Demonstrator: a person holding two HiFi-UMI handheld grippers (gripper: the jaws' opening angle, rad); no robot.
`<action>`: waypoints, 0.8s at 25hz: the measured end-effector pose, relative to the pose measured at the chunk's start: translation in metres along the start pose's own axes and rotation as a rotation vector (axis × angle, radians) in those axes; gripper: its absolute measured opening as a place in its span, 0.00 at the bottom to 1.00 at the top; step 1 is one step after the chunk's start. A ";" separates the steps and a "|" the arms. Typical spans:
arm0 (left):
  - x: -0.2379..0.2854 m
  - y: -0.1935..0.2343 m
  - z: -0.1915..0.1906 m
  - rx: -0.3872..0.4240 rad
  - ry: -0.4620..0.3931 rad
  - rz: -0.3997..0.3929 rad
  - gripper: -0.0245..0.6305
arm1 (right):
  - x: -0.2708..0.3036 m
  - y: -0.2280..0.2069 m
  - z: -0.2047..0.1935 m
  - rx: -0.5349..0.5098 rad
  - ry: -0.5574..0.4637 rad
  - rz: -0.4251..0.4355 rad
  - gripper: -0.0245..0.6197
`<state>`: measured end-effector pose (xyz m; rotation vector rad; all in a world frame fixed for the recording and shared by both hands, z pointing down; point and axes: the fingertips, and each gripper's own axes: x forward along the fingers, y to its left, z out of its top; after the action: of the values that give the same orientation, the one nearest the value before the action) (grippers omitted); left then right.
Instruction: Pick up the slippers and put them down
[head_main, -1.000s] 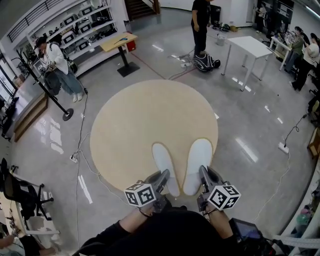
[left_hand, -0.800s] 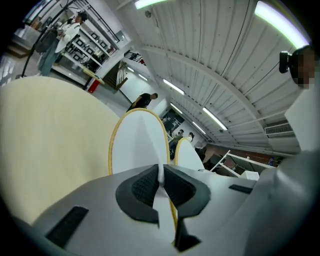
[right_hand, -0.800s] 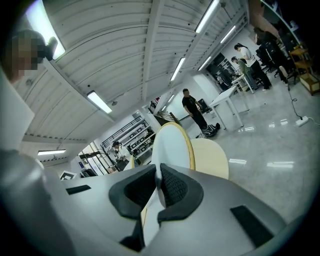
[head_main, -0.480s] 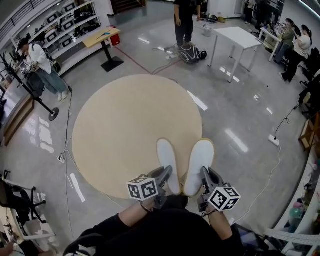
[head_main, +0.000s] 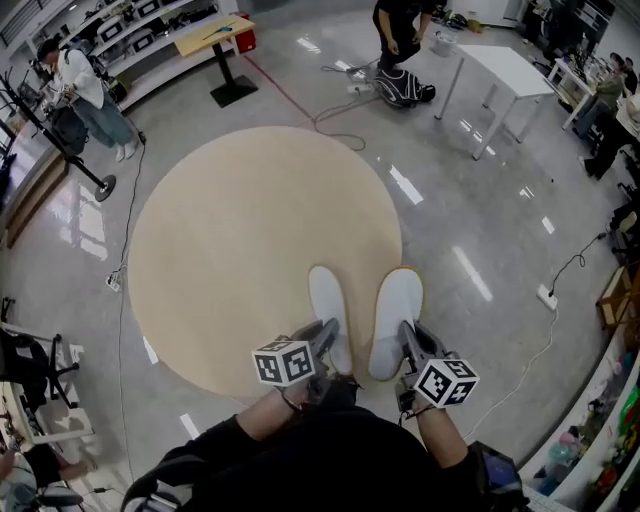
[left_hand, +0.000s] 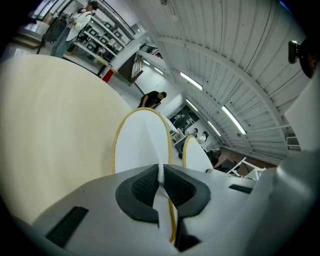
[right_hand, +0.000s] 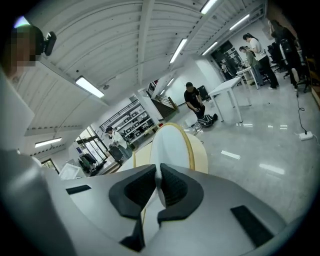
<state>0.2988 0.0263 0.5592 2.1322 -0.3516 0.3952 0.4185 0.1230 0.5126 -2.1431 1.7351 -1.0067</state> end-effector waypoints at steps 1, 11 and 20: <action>0.007 0.003 0.004 -0.010 0.000 0.009 0.09 | 0.008 -0.005 0.004 0.001 0.012 0.001 0.08; 0.036 0.016 0.041 -0.031 -0.069 0.009 0.09 | 0.052 -0.035 0.024 -0.037 0.120 0.015 0.08; 0.009 0.051 0.052 -0.168 -0.225 0.115 0.09 | 0.122 -0.035 0.043 -0.071 0.224 0.080 0.08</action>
<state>0.2943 -0.0454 0.5725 2.0003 -0.6174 0.1826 0.4813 0.0097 0.5450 -2.0510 1.9674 -1.2208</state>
